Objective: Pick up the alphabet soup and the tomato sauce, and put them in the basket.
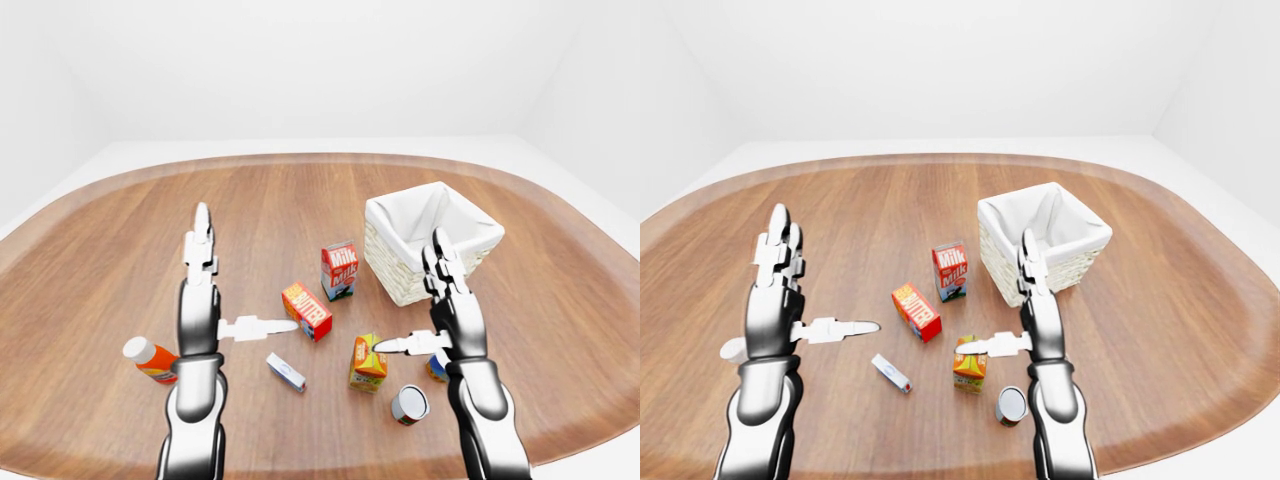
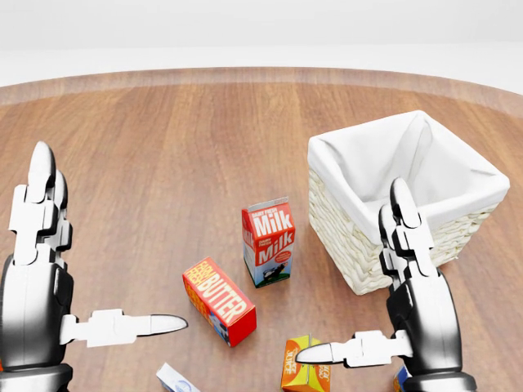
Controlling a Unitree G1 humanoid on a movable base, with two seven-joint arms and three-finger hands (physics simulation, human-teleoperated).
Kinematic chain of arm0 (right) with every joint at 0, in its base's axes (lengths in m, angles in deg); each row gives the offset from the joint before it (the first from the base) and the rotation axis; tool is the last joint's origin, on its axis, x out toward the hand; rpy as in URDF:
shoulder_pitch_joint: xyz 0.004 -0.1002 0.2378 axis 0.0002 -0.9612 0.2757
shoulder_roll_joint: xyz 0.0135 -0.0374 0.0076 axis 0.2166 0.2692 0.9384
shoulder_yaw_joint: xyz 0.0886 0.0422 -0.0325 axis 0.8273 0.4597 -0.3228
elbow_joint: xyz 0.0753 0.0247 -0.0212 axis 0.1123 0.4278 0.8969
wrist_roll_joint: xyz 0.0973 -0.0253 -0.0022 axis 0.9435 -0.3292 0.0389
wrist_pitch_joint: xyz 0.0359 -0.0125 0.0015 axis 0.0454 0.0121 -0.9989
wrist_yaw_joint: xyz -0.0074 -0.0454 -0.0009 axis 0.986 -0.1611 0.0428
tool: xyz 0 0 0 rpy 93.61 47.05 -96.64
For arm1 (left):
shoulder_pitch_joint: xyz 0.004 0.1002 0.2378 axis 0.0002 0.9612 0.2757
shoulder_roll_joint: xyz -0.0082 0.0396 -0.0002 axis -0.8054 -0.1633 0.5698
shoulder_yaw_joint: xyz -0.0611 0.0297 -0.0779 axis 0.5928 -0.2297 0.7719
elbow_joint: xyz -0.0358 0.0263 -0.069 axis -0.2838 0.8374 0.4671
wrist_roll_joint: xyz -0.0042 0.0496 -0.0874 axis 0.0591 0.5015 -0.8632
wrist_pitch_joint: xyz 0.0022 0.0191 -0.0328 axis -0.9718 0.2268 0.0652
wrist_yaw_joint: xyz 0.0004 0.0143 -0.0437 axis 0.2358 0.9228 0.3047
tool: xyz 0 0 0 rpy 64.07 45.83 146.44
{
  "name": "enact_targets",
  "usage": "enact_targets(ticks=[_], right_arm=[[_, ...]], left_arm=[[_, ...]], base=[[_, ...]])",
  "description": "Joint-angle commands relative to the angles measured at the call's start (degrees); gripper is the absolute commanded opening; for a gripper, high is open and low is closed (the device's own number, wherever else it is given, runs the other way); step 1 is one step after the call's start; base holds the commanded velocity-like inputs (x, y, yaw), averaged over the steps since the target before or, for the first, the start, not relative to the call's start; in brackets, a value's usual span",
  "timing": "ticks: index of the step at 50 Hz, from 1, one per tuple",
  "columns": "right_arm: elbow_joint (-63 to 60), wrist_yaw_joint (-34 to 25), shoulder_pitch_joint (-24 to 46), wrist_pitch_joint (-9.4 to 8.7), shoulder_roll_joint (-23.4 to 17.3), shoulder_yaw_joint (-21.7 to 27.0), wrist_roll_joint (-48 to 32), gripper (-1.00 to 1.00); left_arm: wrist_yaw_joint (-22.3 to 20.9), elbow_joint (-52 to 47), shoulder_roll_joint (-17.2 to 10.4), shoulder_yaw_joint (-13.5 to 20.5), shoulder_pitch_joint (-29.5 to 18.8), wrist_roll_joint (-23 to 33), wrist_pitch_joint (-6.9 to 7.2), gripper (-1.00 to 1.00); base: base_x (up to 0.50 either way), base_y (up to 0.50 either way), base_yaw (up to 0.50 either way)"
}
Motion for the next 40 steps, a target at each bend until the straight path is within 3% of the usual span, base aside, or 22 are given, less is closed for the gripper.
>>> enact_targets(ticks=[1, 8, 19, 40], right_arm=[[2.2, -0.1, -2.0, 0.00, 0.0, -1.1, -1.6, 1.00], [-0.8, -1.3, -1.8, 0.00, -0.8, 0.2, -3.0, 1.00], [-7.3, -6.7, -6.0, 0.00, -1.6, 2.6, -15.4, 1.00], [-15.3, -13.0, -9.0, 0.00, -0.7, 6.2, -28.8, 1.00]], left_arm=[[-0.2, -0.2, 0.0, -0.1, 0.1, 0.2, 0.00, 1.00], [-0.3, -0.4, 0.0, -0.2, 0.2, 0.3, 0.00, 1.00], [-0.2, 0.2, 0.0, -0.2, 0.5, 0.3, 0.00, 1.00], [-0.3, -0.2, 0.0, -0.2, 0.1, 0.4, 0.00, 1.00]], base=[[0.00, 0.00, 0.00], [0.00, 0.00, 0.00], [0.00, 0.00, 0.00], [0.00, 0.00, 0.00]])
